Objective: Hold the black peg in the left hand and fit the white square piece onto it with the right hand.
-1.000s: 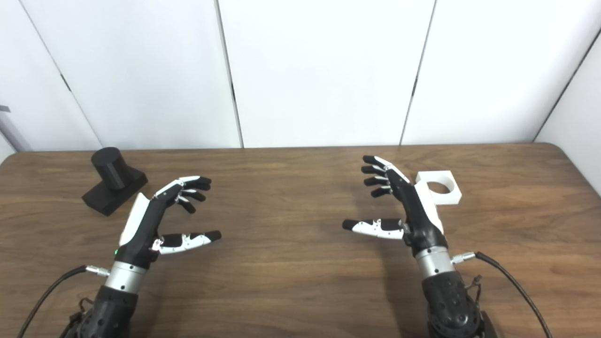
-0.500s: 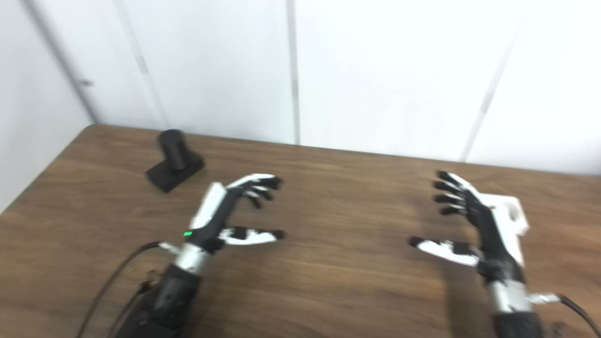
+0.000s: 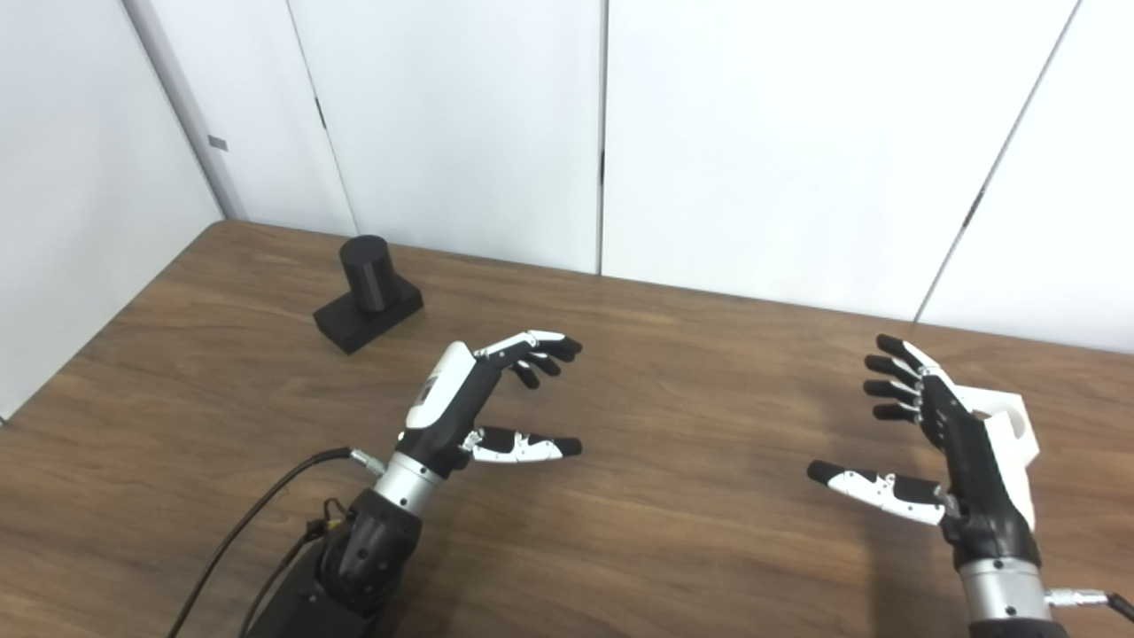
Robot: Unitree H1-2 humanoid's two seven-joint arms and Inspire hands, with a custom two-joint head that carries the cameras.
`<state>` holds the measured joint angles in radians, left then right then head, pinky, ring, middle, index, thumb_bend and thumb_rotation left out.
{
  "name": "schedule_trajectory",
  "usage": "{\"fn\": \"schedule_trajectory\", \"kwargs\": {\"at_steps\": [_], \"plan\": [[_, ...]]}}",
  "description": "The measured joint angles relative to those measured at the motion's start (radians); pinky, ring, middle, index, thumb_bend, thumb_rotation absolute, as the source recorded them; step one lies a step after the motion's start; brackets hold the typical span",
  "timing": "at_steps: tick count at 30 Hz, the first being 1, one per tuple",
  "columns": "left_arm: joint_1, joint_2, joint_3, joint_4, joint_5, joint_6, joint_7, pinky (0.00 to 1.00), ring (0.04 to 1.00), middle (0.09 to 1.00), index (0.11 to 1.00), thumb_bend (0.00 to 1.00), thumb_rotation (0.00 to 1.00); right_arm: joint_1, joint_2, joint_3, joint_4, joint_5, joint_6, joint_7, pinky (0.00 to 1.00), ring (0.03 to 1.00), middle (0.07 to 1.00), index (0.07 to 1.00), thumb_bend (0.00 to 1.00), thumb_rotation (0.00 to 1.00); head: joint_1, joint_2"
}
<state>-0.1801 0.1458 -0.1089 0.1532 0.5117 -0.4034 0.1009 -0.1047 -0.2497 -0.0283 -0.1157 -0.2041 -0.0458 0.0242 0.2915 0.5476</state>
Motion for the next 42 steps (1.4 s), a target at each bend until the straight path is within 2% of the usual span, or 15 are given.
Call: {"fn": "schedule_trajectory", "kwargs": {"at_steps": [7, 9, 13, 15, 19, 22, 27, 29, 35, 42], "plan": [[-0.002, 0.005, 0.007, -0.023, -0.01, 0.011, -0.003, 0.56, 0.671, 0.718, 0.716, 0.79, 0.09, 0.0, 0.003, 0.0, -0.025, 0.001, 0.028, 0.009, 0.65, 0.733, 0.799, 0.846, 0.74, 0.0, 0.002, -0.003], [-0.009, 0.012, 0.016, -0.03, -0.023, 0.025, -0.011, 0.55, 0.657, 0.69, 0.671, 0.77, 0.05, 0.001, 0.003, 0.0, -0.03, 0.001, 0.038, 0.013, 0.66, 0.734, 0.8, 0.847, 0.73, 0.0, 0.002, -0.003], [-0.023, 0.048, 0.035, -0.061, -0.061, 0.046, -0.046, 0.53, 0.63, 0.657, 0.629, 0.77, 0.0, 0.003, 0.003, 0.0, -0.043, 0.001, 0.041, 0.015, 0.66, 0.732, 0.797, 0.843, 0.74, 0.0, 0.0, -0.005], [-0.038, 0.068, 0.044, -0.062, -0.061, 0.056, -0.053, 0.51, 0.604, 0.64, 0.642, 0.79, 0.01, 0.003, 0.003, 0.0, -0.044, 0.003, 0.04, 0.017, 0.65, 0.732, 0.797, 0.843, 0.74, 0.0, 0.0, -0.006], [-0.055, 0.109, 0.061, -0.082, -0.056, 0.076, -0.062, 0.48, 0.572, 0.608, 0.636, 0.76, 0.0, 0.003, 0.003, -0.001, -0.045, 0.016, 0.042, 0.019, 0.67, 0.739, 0.803, 0.848, 0.74, 0.0, 0.002, -0.006], [-0.076, 0.153, 0.091, -0.093, -0.054, 0.09, -0.067, 0.5, 0.597, 0.626, 0.646, 0.77, 0.03, 0.005, 0.003, -0.001, -0.049, 0.018, 0.048, 0.02, 0.67, 0.739, 0.804, 0.849, 0.73, 0.0, 0.003, -0.006], [-0.123, 0.209, 0.157, -0.107, -0.046, 0.144, -0.058, 0.64, 0.673, 0.662, 0.697, 0.8, 0.07, 0.007, 0.003, -0.001, -0.052, 0.016, 0.054, 0.021, 0.67, 0.742, 0.805, 0.849, 0.73, 0.0, 0.002, -0.003], [-0.129, 0.216, 0.17, -0.113, -0.027, 0.172, -0.047, 0.63, 0.694, 0.685, 0.706, 0.82, 0.12, 0.007, 0.003, -0.001, -0.052, 0.017, 0.054, 0.021, 0.67, 0.741, 0.804, 0.846, 0.73, 0.0, 0.003, -0.006], [-0.137, 0.234, 0.192, -0.114, 0.034, 0.224, -0.021, 0.56, 0.671, 0.7, 0.725, 0.82, 0.14, 0.007, 0.003, -0.001, -0.052, 0.019, 0.054, 0.022, 0.66, 0.738, 0.802, 0.845, 0.73, 0.0, 0.008, -0.005], [-0.159, 0.291, 0.203, -0.085, 0.107, 0.249, 0.019, 0.65, 0.755, 0.786, 0.786, 0.84, 0.21, 0.007, 0.003, -0.001, -0.057, 0.019, 0.068, 0.025, 0.66, 0.742, 0.803, 0.849, 0.72, 0.0, 0.009, -0.003]]}}
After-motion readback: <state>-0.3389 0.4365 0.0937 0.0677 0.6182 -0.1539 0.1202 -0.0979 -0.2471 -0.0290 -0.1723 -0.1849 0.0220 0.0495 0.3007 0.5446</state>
